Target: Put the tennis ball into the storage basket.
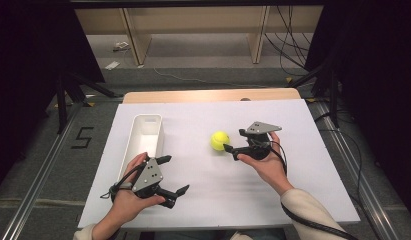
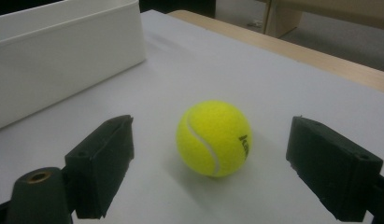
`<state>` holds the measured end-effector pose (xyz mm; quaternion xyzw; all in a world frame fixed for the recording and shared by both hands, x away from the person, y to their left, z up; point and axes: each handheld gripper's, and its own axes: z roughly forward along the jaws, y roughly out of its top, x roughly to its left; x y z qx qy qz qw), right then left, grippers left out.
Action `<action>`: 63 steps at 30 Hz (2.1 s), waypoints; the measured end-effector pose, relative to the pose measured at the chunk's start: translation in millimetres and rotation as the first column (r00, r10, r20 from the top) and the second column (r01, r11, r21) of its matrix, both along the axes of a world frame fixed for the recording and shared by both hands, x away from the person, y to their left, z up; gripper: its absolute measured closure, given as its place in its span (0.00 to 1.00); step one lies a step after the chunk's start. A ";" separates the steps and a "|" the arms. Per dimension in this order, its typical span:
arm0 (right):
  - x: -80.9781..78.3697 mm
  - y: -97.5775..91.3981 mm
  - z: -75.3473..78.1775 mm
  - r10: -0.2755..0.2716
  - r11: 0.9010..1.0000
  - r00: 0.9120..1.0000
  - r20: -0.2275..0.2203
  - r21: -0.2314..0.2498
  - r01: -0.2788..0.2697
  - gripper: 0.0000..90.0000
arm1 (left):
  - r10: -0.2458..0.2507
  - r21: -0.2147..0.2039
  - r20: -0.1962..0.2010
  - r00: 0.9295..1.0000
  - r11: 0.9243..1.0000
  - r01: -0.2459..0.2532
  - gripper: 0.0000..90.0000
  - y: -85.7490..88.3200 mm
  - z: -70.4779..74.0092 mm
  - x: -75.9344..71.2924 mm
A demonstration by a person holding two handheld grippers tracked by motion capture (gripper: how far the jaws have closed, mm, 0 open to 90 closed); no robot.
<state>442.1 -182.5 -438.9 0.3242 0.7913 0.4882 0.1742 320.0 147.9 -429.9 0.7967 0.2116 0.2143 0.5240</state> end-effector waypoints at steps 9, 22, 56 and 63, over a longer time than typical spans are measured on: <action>9.8 4.8 -5.3 -0.009 1.000 1.000 -0.018 -0.016 0.008 0.17 | 0.001 -0.002 0.000 1.000 1.000 -0.001 0.00 0.3 0.1 0.1; 21.8 13.3 -14.9 -0.013 0.999 0.999 -0.045 -0.043 0.011 0.17 | -0.001 -0.002 0.000 1.000 1.000 0.001 0.00 0.5 0.2 0.1; 51.3 42.9 -40.3 -0.037 0.993 0.994 -0.101 -0.114 0.025 0.17 | -0.005 -0.006 -0.002 1.000 1.000 0.005 0.00 1.1 0.4 -0.2; 54.9 45.6 -45.0 -0.037 0.993 0.993 -0.111 -0.113 0.024 0.17 | -0.005 -0.007 -0.001 1.000 1.000 0.005 0.00 1.1 0.4 -0.1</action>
